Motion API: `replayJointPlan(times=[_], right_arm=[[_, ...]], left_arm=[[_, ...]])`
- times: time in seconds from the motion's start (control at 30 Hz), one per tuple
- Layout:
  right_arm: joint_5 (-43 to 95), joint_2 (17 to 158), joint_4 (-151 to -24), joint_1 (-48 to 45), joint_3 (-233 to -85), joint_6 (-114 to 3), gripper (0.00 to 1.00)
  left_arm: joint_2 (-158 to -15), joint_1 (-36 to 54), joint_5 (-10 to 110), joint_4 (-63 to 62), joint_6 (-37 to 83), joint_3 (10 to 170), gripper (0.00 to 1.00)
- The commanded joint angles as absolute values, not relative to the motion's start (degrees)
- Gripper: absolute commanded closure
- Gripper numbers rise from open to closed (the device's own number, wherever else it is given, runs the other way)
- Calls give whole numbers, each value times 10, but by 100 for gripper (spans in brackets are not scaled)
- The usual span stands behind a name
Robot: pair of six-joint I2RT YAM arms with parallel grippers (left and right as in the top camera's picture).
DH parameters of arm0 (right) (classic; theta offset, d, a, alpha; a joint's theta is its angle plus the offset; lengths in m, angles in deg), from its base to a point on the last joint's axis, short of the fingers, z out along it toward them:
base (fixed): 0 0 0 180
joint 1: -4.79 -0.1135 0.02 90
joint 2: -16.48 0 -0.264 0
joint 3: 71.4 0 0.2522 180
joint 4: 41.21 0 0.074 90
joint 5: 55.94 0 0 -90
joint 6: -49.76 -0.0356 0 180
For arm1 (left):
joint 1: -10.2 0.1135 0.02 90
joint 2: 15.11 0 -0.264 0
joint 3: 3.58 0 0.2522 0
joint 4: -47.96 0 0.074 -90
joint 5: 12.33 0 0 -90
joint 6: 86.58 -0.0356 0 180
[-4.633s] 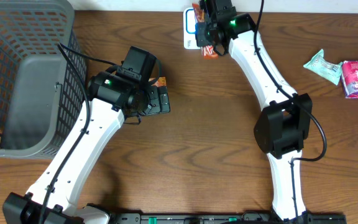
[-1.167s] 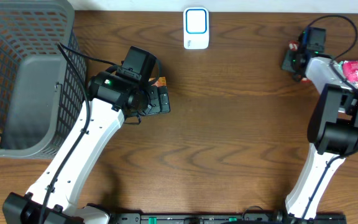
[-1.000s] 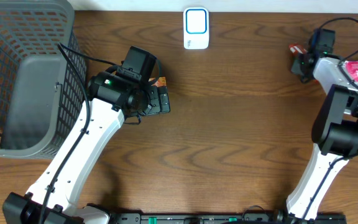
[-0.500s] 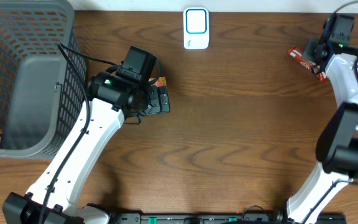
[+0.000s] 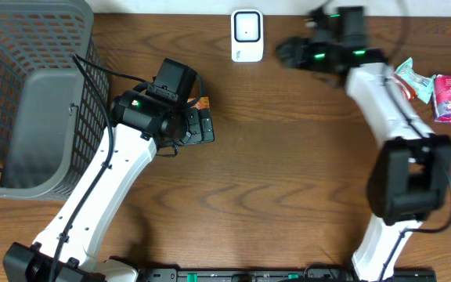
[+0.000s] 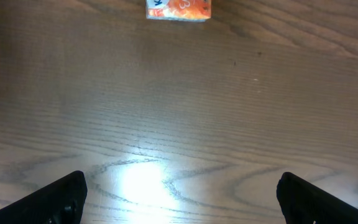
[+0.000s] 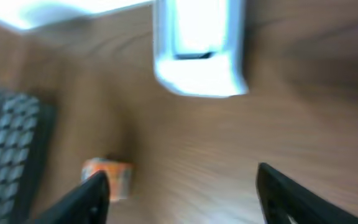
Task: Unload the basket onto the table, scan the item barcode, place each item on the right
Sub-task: 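Release the red bar beside the green wrapper and lift the gripper, then move the right gripper to the orange tissue pack and grasp it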
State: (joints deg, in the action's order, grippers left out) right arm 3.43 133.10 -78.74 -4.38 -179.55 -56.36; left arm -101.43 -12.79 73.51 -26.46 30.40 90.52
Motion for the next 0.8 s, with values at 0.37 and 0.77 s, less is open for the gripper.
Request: replayJointPlan(times=[0.37,0.77], right_arm=[[90,1445,-613,-254,-1795,-651,28],[184,1477,-613,-303,-1795,-805,33]], left_arm=[[-1016,-126,739,-266,301,907,2],[-1016,-126,739,-266,301,907,2]])
